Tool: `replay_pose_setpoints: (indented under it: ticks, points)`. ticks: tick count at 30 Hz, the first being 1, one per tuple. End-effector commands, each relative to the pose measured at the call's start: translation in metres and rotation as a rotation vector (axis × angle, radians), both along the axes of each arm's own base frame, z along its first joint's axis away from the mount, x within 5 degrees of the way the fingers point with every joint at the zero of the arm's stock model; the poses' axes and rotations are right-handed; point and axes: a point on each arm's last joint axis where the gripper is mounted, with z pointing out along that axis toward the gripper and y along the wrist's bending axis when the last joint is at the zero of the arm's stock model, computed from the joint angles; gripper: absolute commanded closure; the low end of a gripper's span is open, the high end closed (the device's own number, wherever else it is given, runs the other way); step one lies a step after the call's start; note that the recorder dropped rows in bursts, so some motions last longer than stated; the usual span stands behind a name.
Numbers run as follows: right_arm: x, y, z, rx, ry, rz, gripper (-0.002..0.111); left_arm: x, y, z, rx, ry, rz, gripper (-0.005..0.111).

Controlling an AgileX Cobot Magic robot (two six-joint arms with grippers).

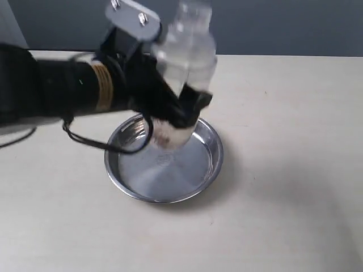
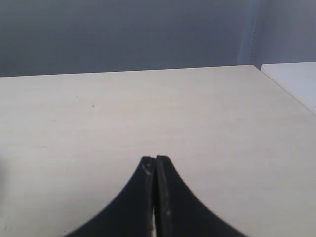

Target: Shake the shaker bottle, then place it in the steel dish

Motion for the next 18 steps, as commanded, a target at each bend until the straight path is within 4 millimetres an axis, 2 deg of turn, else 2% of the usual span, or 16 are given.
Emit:
replay_pose_setpoints:
  ticks: [1, 3, 4, 5, 7, 8, 9, 10, 11, 13, 14, 15, 17, 18]
  points:
    - [0.0, 0.0, 0.001, -0.003, -0.016, -0.004, 0.109, 0.003, -0.005, -0.055, 0.071, 0.146, -0.01, 0.106]
    - [0.0, 0.0, 0.001, -0.003, -0.016, -0.004, 0.109, 0.003, -0.006, -0.002, -0.009, -0.006, -0.025, 0.106]
    - [0.0, 0.0, 0.001, -0.003, -0.016, -0.004, 0.109, -0.002, -0.003, 0.043, -0.074, -0.148, -0.049, 0.106]
    - [0.0, 0.0, 0.001, -0.003, -0.016, -0.004, 0.109, -0.004, -0.001, 0.051, -0.098, -0.16, -0.044, 0.106]
    - [0.0, 0.0, 0.001, -0.003, -0.016, -0.004, 0.109, -0.001, -0.002, -0.002, -0.029, -0.001, -0.021, 0.106]
    - [0.0, 0.0, 0.001, -0.003, -0.016, -0.004, 0.109, 0.004, -0.005, -0.044, 0.062, 0.114, -0.01, 0.106]
    - [0.0, 0.0, 0.001, -0.003, -0.016, -0.004, 0.109, 0.005, -0.005, -0.045, 0.074, 0.119, -0.001, 0.106]
    - [0.0, 0.0, 0.001, -0.003, -0.016, -0.004, 0.109, 0.004, -0.006, -0.033, 0.048, 0.086, -0.006, 0.106]
    - [0.0, 0.0, 0.001, -0.003, -0.016, -0.004, 0.109, 0.002, -0.006, -0.014, 0.006, 0.035, -0.019, 0.106]
    - [0.0, 0.0, 0.001, -0.003, -0.016, -0.004, 0.109, -0.005, -0.006, 0.036, -0.079, -0.136, -0.073, 0.106]
    - [0.0, 0.0, 0.001, -0.003, -0.016, -0.004, 0.109, -0.007, -0.004, 0.047, -0.103, -0.164, -0.073, 0.106]
    - [0.0, 0.0, 0.001, -0.003, -0.016, -0.004, 0.109, -0.007, -0.003, 0.045, -0.111, -0.142, -0.056, 0.106]
    - [0.0, 0.0, 0.001, -0.003, -0.016, -0.004, 0.109, -0.004, -0.004, 0.01, -0.058, -0.027, -0.029, 0.106]
    - [0.0, 0.0, 0.001, -0.003, -0.016, -0.004, 0.109, -0.003, -0.005, -0.018, -0.006, 0.044, -0.028, 0.106]
